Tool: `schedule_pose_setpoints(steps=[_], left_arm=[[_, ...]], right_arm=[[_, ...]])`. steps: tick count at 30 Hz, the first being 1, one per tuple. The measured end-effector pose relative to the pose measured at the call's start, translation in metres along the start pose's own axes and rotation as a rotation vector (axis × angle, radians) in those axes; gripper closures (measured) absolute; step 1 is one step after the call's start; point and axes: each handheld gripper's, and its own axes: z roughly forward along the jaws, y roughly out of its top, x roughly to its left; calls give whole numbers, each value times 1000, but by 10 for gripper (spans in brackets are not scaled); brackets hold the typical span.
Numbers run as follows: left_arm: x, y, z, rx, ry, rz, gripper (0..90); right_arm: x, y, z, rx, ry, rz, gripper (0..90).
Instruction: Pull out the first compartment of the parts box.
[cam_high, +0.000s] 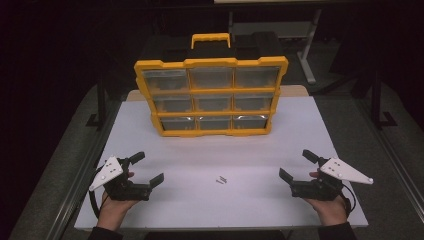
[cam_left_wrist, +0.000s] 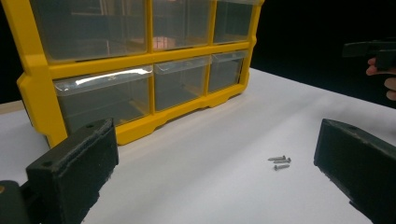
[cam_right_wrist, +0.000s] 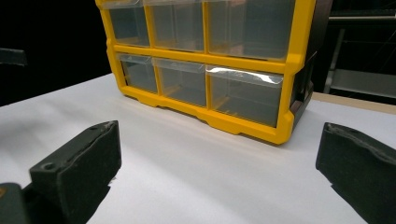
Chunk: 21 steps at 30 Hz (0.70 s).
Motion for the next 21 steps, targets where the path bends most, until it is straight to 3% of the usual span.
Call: schedule_pose_setpoints(steps=[21], left_arm=[[-1,3,10,12,3,-3,0]], right_arm=[[-2,-1,2,-2,4,12,0]])
